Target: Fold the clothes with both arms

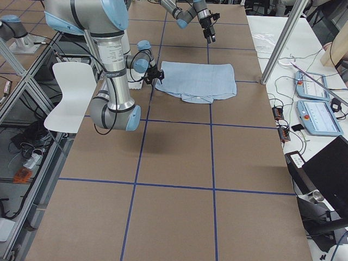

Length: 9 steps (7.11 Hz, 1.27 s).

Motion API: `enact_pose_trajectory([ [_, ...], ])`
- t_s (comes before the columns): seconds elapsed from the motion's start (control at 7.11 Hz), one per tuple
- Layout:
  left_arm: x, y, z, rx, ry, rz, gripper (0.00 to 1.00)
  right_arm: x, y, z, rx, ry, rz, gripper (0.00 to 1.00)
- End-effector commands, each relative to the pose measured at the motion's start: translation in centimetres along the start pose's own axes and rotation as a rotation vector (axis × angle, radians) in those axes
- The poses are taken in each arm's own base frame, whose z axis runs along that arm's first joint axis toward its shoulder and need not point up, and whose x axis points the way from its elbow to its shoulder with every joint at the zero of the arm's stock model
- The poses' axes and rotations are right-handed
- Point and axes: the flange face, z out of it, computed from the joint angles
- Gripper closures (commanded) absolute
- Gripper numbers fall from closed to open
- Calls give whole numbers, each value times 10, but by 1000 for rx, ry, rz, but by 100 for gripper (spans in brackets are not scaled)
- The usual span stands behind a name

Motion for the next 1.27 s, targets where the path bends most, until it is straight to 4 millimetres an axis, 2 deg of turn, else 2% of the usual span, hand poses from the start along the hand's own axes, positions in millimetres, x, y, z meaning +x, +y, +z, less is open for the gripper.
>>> enact_pose_trajectory([
  [0.0, 0, 0, 0, 0, 0, 0, 1, -3, -1, 0, 2, -2, -2, 36],
  [0.56, -6, 0, -4, 3, -4, 1, 1, -5, -2, -1, 0, -5, -2, 49],
  [0.7, -10, -1, -4, 4, -9, -1, 1, -7, 0, -2, -3, -8, -1, 67],
  [1.12, -4, -1, -10, 7, 4, 0, 1, -9, 4, 1, -33, -24, 8, 81],
])
